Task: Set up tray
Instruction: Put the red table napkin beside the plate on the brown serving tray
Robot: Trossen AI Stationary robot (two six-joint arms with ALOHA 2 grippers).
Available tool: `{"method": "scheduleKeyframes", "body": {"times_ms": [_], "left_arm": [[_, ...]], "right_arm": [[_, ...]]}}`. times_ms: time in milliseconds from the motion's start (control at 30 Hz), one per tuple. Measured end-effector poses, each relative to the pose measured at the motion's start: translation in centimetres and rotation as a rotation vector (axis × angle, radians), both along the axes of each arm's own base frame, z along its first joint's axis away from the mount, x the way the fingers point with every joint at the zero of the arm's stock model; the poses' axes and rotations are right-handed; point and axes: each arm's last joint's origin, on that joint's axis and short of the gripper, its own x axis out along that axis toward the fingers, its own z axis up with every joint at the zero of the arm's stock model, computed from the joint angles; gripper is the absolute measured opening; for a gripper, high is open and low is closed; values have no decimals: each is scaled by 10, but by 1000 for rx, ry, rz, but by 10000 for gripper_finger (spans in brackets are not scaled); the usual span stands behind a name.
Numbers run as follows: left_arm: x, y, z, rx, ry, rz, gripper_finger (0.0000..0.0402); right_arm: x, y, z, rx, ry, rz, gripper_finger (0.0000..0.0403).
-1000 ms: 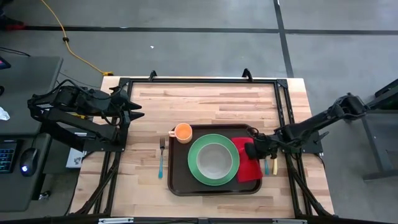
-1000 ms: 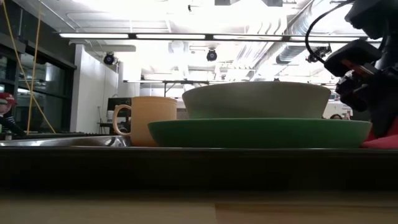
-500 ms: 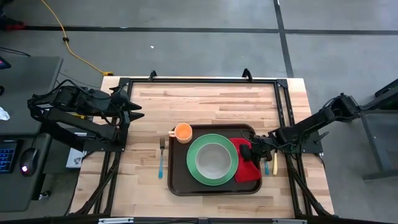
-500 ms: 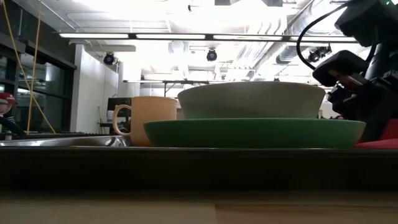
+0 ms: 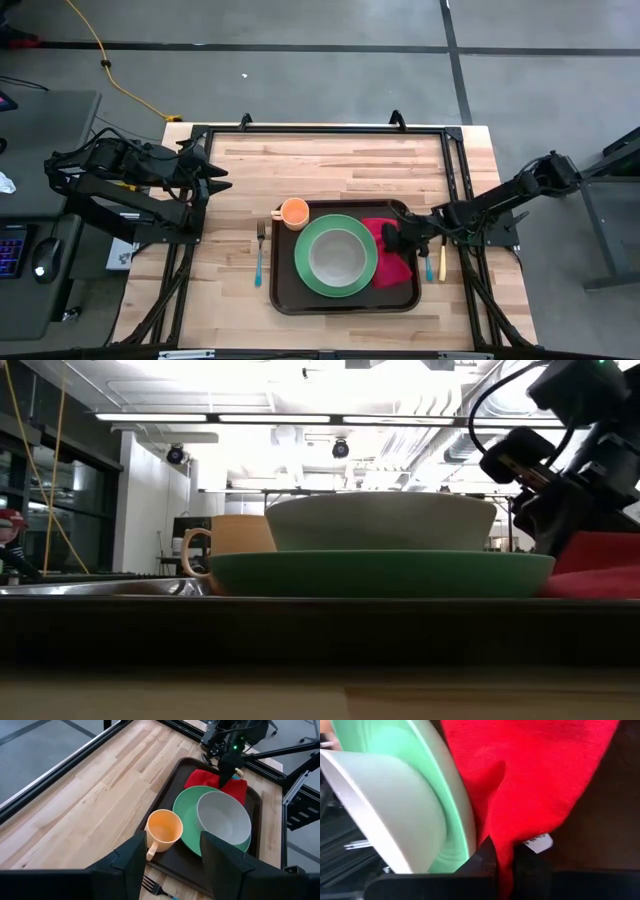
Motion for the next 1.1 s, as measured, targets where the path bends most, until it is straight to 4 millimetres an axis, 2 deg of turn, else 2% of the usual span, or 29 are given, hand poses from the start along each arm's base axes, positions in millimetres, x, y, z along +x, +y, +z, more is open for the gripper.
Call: {"method": "scheduleKeyframes", "body": {"times_ms": [833,1100], "left_arm": [[-1,0,-2,29,34,-19,211],[-1,0,-2,44,38,-30,211]], "right_arm": [[18,-17,19,49,-241,-136,0],[19,-17,20,56,-254,-140,0]]}}
